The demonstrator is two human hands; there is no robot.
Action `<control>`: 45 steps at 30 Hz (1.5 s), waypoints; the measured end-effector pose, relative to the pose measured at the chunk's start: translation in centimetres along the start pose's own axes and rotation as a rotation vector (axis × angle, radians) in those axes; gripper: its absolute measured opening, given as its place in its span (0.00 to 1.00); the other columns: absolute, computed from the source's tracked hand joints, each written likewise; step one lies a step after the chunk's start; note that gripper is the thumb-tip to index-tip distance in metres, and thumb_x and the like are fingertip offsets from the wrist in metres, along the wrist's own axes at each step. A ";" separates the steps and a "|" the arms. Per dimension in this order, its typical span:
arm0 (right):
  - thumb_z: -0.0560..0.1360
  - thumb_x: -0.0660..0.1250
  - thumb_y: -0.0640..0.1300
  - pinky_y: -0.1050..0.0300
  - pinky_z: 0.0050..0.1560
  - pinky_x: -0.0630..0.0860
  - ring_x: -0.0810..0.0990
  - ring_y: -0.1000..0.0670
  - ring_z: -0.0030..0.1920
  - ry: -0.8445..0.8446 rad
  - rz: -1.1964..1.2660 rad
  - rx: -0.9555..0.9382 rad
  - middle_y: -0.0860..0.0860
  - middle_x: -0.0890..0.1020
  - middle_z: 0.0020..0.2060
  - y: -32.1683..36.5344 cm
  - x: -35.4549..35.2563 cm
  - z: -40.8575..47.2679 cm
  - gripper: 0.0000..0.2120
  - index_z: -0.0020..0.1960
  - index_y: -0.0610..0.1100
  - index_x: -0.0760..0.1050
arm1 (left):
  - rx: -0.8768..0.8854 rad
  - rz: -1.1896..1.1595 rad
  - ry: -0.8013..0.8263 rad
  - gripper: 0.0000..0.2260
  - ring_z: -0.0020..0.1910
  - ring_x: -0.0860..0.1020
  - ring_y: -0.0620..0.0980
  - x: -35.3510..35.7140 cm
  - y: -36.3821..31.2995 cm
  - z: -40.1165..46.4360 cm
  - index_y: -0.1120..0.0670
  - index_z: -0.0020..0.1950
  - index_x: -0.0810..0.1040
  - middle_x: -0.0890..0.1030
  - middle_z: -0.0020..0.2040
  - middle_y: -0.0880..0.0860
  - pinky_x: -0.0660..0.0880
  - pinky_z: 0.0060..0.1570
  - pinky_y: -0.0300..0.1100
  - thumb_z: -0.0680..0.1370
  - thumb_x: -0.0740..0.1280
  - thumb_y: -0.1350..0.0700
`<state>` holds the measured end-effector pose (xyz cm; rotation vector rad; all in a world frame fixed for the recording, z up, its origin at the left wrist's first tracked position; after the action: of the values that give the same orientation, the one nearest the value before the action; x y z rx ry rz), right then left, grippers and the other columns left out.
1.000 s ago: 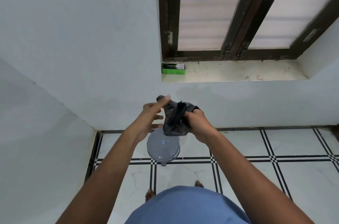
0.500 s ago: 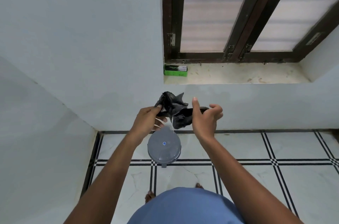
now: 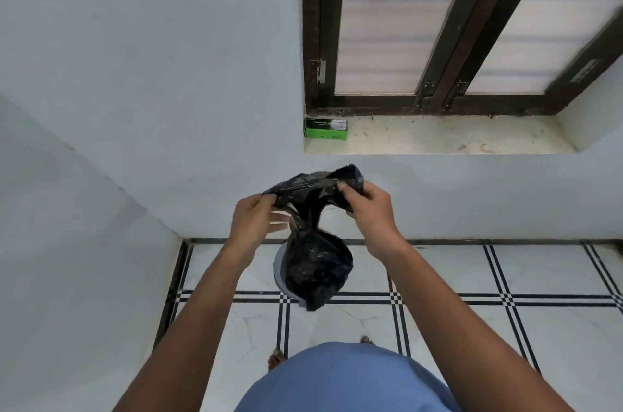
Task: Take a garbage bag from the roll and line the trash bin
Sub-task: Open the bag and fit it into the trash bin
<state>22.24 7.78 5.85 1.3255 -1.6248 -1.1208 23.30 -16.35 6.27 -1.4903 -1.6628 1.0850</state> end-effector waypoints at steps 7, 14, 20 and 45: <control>0.82 0.77 0.45 0.54 0.48 0.78 0.80 0.52 0.39 0.162 0.213 0.252 0.52 0.85 0.39 -1.3 0.4 -0.1 0.05 0.56 0.46 0.84 | -0.192 -0.653 0.051 0.17 0.52 0.82 0.56 -0.3 1.4 1.2 0.65 0.66 0.79 0.83 0.55 0.61 0.84 0.59 0.50 0.84 0.55 0.67; 0.82 0.71 0.43 0.52 0.48 0.83 0.86 0.47 0.49 0.418 0.402 0.336 0.45 0.88 0.51 -0.9 -0.4 -0.3 0.07 0.57 0.43 0.86 | -0.169 -0.512 0.078 0.15 0.57 0.82 0.61 -1.0 1.0 0.6 0.56 0.54 0.82 0.85 0.61 0.61 0.75 0.66 0.62 0.83 0.57 0.52; 0.80 0.64 0.48 0.41 0.62 0.80 0.81 0.38 0.63 0.391 0.457 0.294 0.37 0.83 0.63 -0.8 -1.3 1.1 0.16 0.61 0.41 0.83 | -0.224 -0.378 -0.030 0.10 0.43 0.80 0.57 -2.8 1.1 0.4 0.50 0.38 0.73 0.80 0.42 0.52 0.75 0.54 0.57 0.76 0.60 0.48; 0.70 0.79 0.58 0.38 0.80 0.65 0.60 0.39 0.79 0.036 -0.832 -0.026 0.45 0.59 0.77 0.6 -2.3 0.4 0.52 0.84 0.49 0.54 | -0.193 -0.212 0.046 0.16 0.57 0.88 0.64 -0.7 -0.6 2.0 0.58 0.62 0.88 0.89 0.58 0.62 0.82 0.63 0.65 0.77 0.73 0.53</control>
<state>22.09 10.12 6.22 2.0668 -1.0128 -1.5511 21.37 -17.32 5.90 -1.4054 -1.8872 0.7901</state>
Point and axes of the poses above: each hand's wrist, its own z-axis towards the middle knuckle, its own x-axis out of the palm, y = z × x, the point moved 6 cm from there along z, towards the middle knuckle
